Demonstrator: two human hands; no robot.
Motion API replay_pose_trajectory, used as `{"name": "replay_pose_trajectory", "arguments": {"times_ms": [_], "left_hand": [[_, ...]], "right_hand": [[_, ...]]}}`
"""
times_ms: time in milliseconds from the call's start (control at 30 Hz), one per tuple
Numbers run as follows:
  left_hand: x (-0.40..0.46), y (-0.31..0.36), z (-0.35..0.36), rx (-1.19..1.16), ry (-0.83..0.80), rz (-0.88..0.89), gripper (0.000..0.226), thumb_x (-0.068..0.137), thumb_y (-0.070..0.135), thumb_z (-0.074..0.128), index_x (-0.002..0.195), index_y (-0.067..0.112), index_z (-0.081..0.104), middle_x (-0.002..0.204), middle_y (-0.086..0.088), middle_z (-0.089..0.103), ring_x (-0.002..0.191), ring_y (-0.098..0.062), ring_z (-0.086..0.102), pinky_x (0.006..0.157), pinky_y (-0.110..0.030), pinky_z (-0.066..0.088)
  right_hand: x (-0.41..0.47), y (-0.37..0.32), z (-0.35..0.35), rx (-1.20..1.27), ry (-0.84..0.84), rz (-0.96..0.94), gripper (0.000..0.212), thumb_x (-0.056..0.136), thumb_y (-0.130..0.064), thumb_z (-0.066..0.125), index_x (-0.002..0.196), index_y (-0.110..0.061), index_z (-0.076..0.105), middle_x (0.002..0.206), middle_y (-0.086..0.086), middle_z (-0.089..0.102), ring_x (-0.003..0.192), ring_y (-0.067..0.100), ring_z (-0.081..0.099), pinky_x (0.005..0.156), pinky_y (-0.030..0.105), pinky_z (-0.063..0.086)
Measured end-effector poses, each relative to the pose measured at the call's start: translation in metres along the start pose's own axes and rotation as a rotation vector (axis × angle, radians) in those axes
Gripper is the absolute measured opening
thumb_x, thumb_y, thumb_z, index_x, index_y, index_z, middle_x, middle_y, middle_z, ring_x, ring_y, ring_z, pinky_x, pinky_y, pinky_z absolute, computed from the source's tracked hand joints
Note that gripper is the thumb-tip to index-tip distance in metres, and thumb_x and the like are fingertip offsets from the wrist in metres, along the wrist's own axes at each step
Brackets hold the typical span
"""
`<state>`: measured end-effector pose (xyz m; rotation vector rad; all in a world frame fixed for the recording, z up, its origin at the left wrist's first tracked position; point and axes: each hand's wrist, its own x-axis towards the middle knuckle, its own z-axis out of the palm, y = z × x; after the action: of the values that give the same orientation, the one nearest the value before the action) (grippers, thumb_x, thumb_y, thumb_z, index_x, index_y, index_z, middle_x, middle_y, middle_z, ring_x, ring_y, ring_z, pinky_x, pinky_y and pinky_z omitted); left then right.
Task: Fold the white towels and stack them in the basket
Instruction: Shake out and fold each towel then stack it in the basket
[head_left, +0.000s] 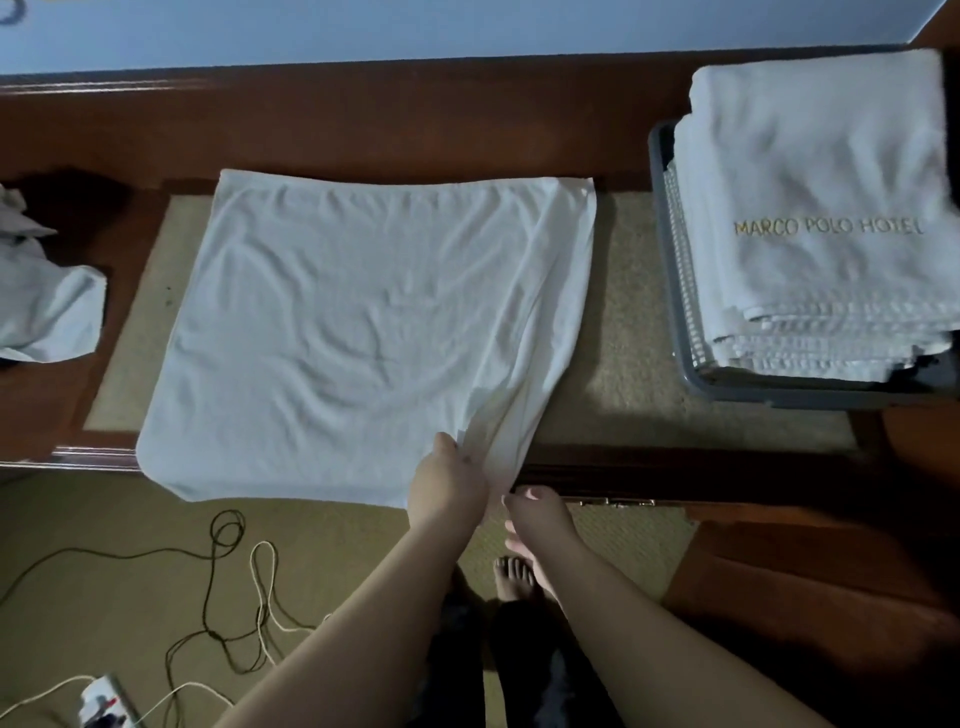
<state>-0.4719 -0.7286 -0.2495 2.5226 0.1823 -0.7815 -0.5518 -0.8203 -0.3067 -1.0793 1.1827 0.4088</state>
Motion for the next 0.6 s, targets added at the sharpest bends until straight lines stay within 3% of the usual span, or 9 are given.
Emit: {"name": "replay_pose_trajectory", "arguments": {"times_ms": [33, 67, 100, 200, 267, 333, 400, 500, 600], "left_hand": [[-0.004, -0.002, -0.003, -0.088, 0.028, -0.02, 0.007, 0.098, 0.019, 0.047, 0.102, 0.013, 0.048, 0.089, -0.006, 0.061, 0.076, -0.026, 0.056, 0.062, -0.038, 0.039], [-0.007, -0.004, -0.006, -0.173, 0.046, -0.042, 0.01, 0.098, 0.019, 0.046, 0.106, 0.015, 0.05, 0.089, -0.005, 0.063, 0.075, -0.023, 0.058, 0.061, -0.037, 0.039], [-0.012, -0.005, -0.01, -0.251, 0.054, -0.058, 0.014, 0.099, 0.021, 0.046, 0.111, 0.017, 0.052, 0.089, -0.003, 0.065, 0.076, -0.021, 0.06, 0.061, -0.036, 0.041], [-0.025, -0.012, -0.023, -0.381, 0.067, -0.057, 0.017, 0.102, 0.023, 0.046, 0.116, 0.023, 0.055, 0.091, 0.0, 0.069, 0.081, -0.021, 0.066, 0.068, -0.039, 0.051], [-0.031, -0.016, -0.03, -0.361, 0.077, -0.025, 0.014, 0.102, 0.023, 0.048, 0.113, 0.025, 0.056, 0.09, 0.003, 0.069, 0.081, -0.019, 0.067, 0.072, -0.041, 0.053], [-0.033, -0.019, -0.037, -0.307, 0.103, 0.012, 0.015, 0.099, 0.023, 0.053, 0.113, 0.027, 0.058, 0.09, 0.007, 0.069, 0.079, -0.013, 0.067, 0.07, -0.038, 0.055], [-0.032, -0.021, -0.044, -0.269, 0.154, 0.035, 0.016, 0.095, 0.023, 0.057, 0.11, 0.027, 0.061, 0.088, 0.011, 0.07, 0.076, -0.01, 0.068, 0.068, -0.036, 0.056], [-0.03, -0.024, -0.053, -0.199, 0.237, 0.036, 0.009, 0.093, 0.026, 0.06, 0.102, 0.025, 0.061, 0.084, 0.013, 0.069, 0.074, -0.011, 0.066, 0.067, -0.037, 0.057], [-0.028, -0.023, -0.057, -0.134, 0.259, 0.049, 0.005, 0.092, 0.029, 0.062, 0.087, 0.027, 0.062, 0.078, 0.01, 0.068, 0.07, -0.01, 0.063, 0.064, -0.036, 0.055]], "right_hand": [[0.001, 0.0, -0.001, 0.002, -0.015, 0.013, 0.008, 0.097, -0.016, 0.061, 0.09, -0.016, 0.064, 0.099, 0.024, 0.065, 0.09, 0.025, 0.063, 0.099, 0.054, 0.055], [0.002, -0.001, -0.001, 0.033, -0.035, 0.036, 0.008, 0.099, -0.017, 0.061, 0.092, -0.018, 0.065, 0.129, 0.022, 0.053, 0.119, 0.034, 0.063, 0.101, 0.054, 0.053], [0.001, -0.004, 0.0, 0.085, -0.064, 0.073, 0.005, 0.1, -0.019, 0.061, 0.098, -0.021, 0.066, 0.111, 0.014, 0.066, 0.111, 0.029, 0.063, 0.098, 0.051, 0.054], [0.004, -0.003, 0.007, 0.256, -0.136, 0.173, 0.02, 0.097, -0.026, 0.067, 0.115, -0.018, 0.071, 0.114, 0.005, 0.074, 0.102, 0.024, 0.067, 0.077, 0.036, 0.055], [0.0, -0.001, 0.013, 0.287, -0.161, 0.191, 0.023, 0.097, -0.027, 0.068, 0.114, -0.014, 0.073, 0.102, 0.006, 0.077, 0.081, 0.021, 0.066, 0.061, 0.029, 0.044], [-0.005, -0.002, 0.019, 0.221, -0.156, 0.147, 0.021, 0.098, -0.03, 0.067, 0.112, -0.014, 0.071, 0.091, 0.005, 0.073, 0.068, 0.018, 0.058, 0.055, 0.028, 0.032], [-0.008, -0.003, 0.023, 0.107, -0.083, 0.025, 0.019, 0.098, -0.03, 0.067, 0.107, -0.013, 0.068, 0.09, 0.005, 0.07, 0.068, 0.016, 0.057, 0.055, 0.027, 0.034], [-0.008, -0.004, 0.023, -0.071, 0.149, -0.138, 0.013, 0.098, -0.028, 0.069, 0.098, -0.016, 0.063, 0.095, 0.006, 0.072, 0.085, 0.022, 0.069, 0.067, 0.034, 0.052], [-0.008, -0.006, 0.022, 0.005, 0.129, -0.135, 0.008, 0.1, -0.02, 0.065, 0.102, -0.013, 0.061, 0.099, 0.012, 0.075, 0.087, 0.025, 0.075, 0.081, 0.044, 0.063]]}}
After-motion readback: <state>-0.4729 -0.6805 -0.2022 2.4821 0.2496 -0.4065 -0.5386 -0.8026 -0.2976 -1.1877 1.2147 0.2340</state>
